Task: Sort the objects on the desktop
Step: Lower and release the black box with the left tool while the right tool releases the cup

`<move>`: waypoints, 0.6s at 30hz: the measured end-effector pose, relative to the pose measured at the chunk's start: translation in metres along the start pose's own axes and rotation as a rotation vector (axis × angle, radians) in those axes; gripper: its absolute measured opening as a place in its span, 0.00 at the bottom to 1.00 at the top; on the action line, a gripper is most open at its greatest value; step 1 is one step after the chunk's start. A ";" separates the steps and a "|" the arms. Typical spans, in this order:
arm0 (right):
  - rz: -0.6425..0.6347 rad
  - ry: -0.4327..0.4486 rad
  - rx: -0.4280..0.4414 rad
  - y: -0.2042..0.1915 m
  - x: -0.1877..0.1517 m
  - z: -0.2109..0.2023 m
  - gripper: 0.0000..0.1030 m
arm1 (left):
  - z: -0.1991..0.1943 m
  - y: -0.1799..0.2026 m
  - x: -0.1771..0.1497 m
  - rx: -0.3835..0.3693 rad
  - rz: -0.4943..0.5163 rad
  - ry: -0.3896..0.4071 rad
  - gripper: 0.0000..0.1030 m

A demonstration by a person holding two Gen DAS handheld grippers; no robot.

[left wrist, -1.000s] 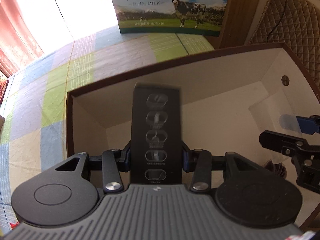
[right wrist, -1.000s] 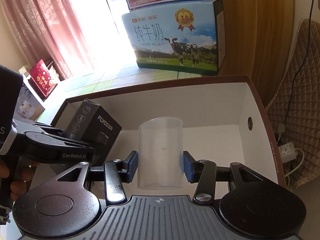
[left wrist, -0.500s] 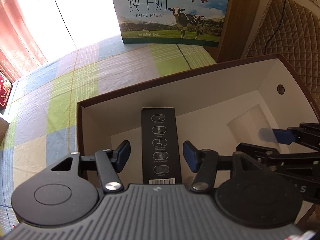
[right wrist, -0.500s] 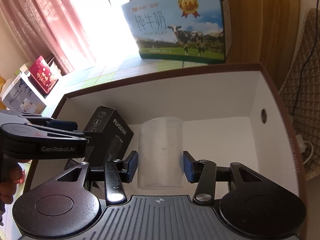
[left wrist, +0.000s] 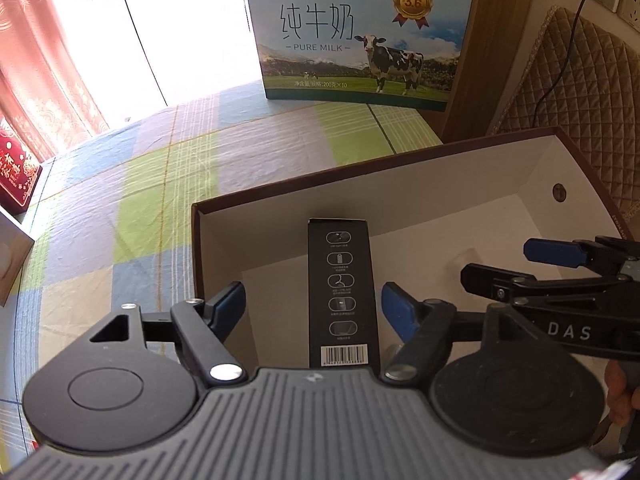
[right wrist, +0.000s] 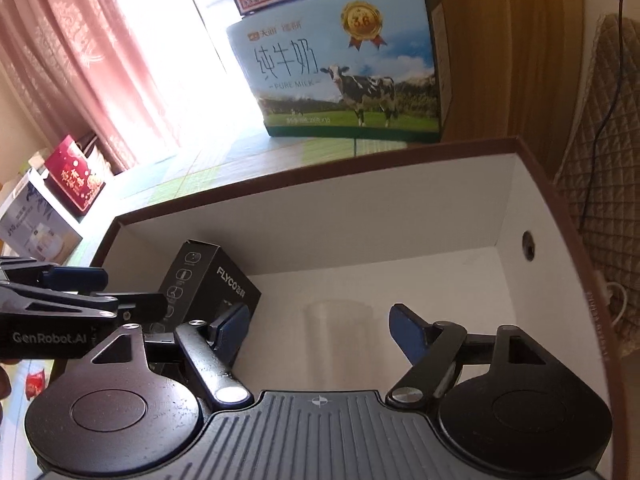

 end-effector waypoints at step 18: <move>-0.005 0.056 -0.014 -0.008 -0.027 -0.078 0.98 | -0.086 -0.023 -0.033 -0.008 -0.063 0.097 0.88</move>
Point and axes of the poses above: each gripper's, at about its wrist camera, not at the fingertips, and z roughly the way its jaws point, y to its right, x to its top, the point moved 5 cm from there along z, roughly the way its jaws point, and after that the axes turned 7 degrees about y, right-handed, at the moved point
